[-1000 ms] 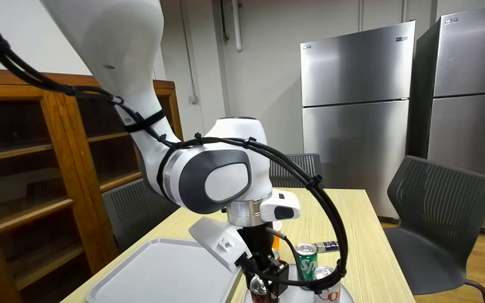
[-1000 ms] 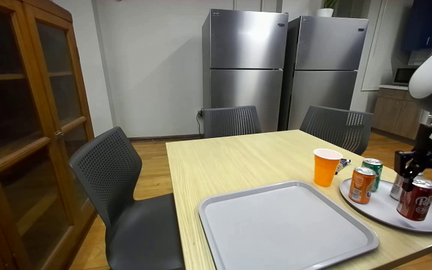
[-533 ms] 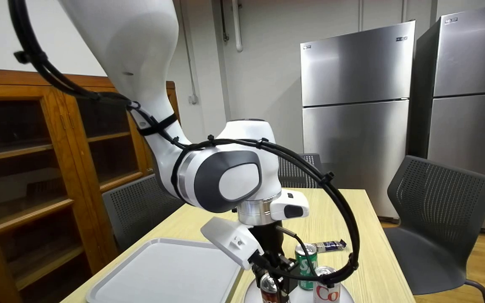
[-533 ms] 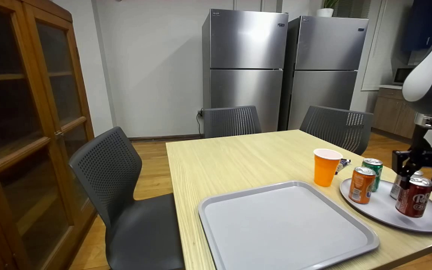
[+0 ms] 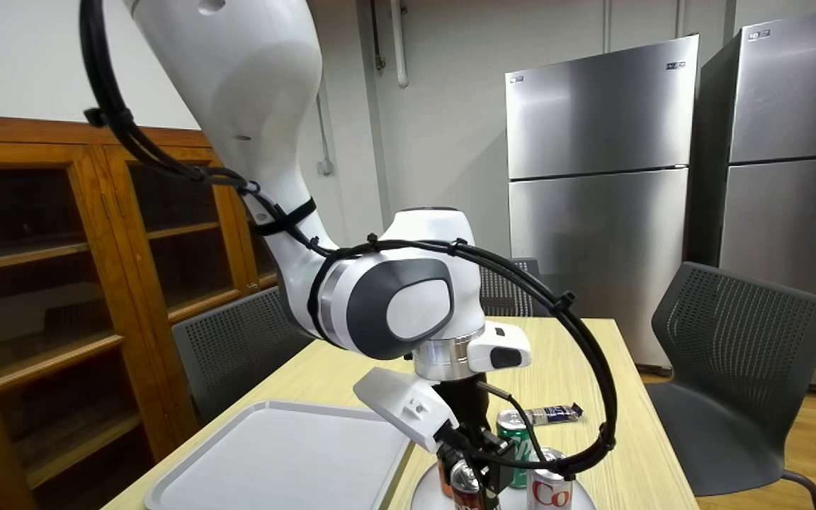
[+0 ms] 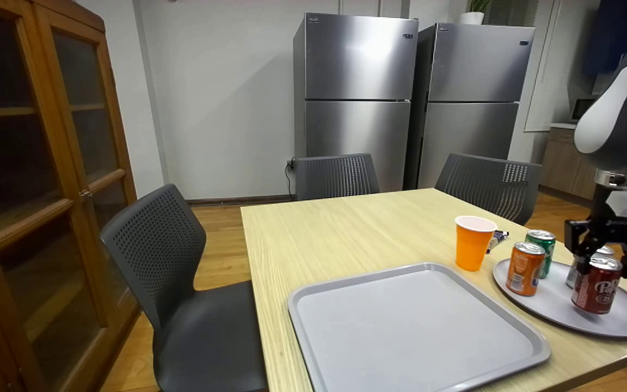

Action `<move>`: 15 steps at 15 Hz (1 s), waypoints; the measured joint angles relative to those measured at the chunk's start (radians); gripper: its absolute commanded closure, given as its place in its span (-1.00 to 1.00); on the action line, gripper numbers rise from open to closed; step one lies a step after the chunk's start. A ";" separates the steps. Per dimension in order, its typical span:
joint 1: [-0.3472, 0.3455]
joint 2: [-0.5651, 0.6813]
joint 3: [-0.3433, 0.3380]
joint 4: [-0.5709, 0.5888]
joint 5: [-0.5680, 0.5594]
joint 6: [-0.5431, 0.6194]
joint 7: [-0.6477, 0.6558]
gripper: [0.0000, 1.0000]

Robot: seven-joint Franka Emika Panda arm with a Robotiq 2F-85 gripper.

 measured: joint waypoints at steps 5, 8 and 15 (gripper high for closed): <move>0.000 0.024 0.002 0.016 0.001 0.000 0.000 -0.77; 0.000 0.031 0.003 0.017 0.001 0.001 0.000 -0.99; 0.001 -0.006 -0.002 0.029 -0.007 0.004 0.000 -1.00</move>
